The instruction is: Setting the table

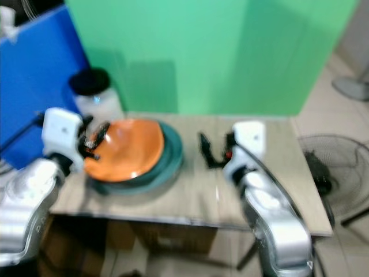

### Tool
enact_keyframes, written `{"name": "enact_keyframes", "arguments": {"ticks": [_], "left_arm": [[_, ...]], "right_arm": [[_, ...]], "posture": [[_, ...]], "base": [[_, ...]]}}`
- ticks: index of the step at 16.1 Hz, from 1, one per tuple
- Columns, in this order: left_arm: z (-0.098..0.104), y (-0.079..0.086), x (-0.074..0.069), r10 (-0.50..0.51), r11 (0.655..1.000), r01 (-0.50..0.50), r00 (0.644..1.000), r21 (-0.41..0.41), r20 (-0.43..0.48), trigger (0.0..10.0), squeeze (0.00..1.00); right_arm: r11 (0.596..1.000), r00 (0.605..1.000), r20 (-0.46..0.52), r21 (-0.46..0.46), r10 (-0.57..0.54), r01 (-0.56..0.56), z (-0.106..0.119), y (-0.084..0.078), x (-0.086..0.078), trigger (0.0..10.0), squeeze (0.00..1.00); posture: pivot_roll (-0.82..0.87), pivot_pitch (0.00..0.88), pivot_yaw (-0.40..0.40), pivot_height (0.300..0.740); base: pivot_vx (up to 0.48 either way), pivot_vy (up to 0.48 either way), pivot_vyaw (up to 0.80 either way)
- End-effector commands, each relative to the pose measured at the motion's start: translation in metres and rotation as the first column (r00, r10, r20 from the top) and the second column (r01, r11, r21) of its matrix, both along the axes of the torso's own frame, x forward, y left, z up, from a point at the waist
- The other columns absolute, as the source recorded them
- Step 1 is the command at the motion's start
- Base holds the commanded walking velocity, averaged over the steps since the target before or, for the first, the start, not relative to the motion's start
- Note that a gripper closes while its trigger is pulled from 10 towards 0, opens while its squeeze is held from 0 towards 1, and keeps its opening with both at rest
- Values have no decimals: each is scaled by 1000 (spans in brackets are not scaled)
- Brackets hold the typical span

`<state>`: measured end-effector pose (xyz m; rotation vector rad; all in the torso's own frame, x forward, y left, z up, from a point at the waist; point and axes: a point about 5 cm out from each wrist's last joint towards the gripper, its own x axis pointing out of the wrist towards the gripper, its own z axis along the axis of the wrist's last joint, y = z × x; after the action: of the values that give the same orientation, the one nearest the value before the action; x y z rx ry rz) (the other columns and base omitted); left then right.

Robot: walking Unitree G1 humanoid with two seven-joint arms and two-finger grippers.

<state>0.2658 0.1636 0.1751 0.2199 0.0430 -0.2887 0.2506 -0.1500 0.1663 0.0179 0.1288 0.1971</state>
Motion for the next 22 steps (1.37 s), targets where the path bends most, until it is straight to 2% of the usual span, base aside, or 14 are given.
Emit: {"name": "enact_keyframes", "arguments": {"ticks": [1, 2, 3, 4, 8, 10, 11, 14, 15, 16, 17, 18, 20, 22], "left_arm": [[-2, 6, -1, 2, 1000, -2, 1000, 23, -27, 10000, 0], [-3, 7, -1, -3, 1000, 4, 999, 26, -39, 10000, 0], [-6, 13, 1, 6, 1000, -8, 996, -22, -84, 10000, 0], [-7, 14, 1, -8, 999, 3, 995, -47, -104, 10000, 1000], [-18, 32, 8, -60, 993, 36, 973, -110, -222, 10000, 1000], [-22, 49, 15, -56, 987, 12, 961, -162, -272, 10000, 1000], [-24, 63, 22, -40, 987, -9, 955, -163, -294, 10000, 1000], [-24, 75, 34, -41, 990, -3, 952, -142, -303, 10000, 1000], [-26, 89, 43, -4, 993, -36, 943, -116, -331, 10000, 1000], [-26, 94, 48, -2, 992, -42, 941, -122, -339, 10000, 1000], [-26, 97, 52, -18, 989, -33, 938, -141, -346, 10000, 776], [-28, 97, 55, -62, 985, -2, 927, -170, -369, 10000, 0], [-31, 100, 61, -95, 980, 16, 913, -198, -397, 10000, 0], [-36, 94, 65, -202, 956, 80, 877, -283, -436, 10000, 0]], "right_arm": [[1000, 1000, -6, 5, 13, -13, 0, 3, -2, 10000, 0], [1000, 1000, -7, 6, 13, -13, 0, 2, -1, 10000, 0], [999, 999, -14, -1, 36, -36, 1, 3, -1, 10000, 0], [998, 998, -25, -10, 56, -56, 0, 3, -1, 10000, 0], [988, 988, -53, -43, 143, -145, 0, 2, 0, 10000, 0], [982, 981, -57, -34, 184, -186, 1, 5, 0, 10000, 0], [977, 976, -62, -31, 207, -209, 1, 8, 0, 10000, 0], [976, 975, -63, -31, 213, -215, 1, 10, 0, 10000, 0], [975, 975, -57, -30, 217, -219, 2, 11, 1, 10000, 0], [976, 975, -55, -28, 216, -218, 3, 11, 1, 10000, 0], [975, 974, -56, -27, 219, -221, 3, 11, 1, 10000, 0], [973, 972, -57, -25, 229, -231, 3, 12, 0, 10000, 0], [969, 968, -57, -23, 246, -248, 3, 14, -1, 10000, 0], [965, 964, -58, -23, 260, -262, 3, 16, -2, 10000, 0]], "posture": [[75, 0, 51, 740], [75, 0, 51, 740], [72, 0, 53, 740], [70, 0, 54, 740], [72, 0, 56, 740], [75, 0, 52, 740], [76, 0, 48, 740], [76, 0, 48, 740], [68, 0, 55, 740], [67, 0, 54, 740], [66, 0, 55, 740], [64, 0, 55, 740], [60, 0, 58, 740], [60, 0, 57, 740]], "base": [[0, 0, 0], [0, 0, 0], [0, 0, 0], [0, 0, 0], [0, 0, 0], [0, 0, 0], [0, 0, 0], [0, 0, 0], [0, 0, 0], [0, 0, 0], [0, 0, 0], [0, 0, 0], [0, 0, 0], [0, 0, 0]]}}
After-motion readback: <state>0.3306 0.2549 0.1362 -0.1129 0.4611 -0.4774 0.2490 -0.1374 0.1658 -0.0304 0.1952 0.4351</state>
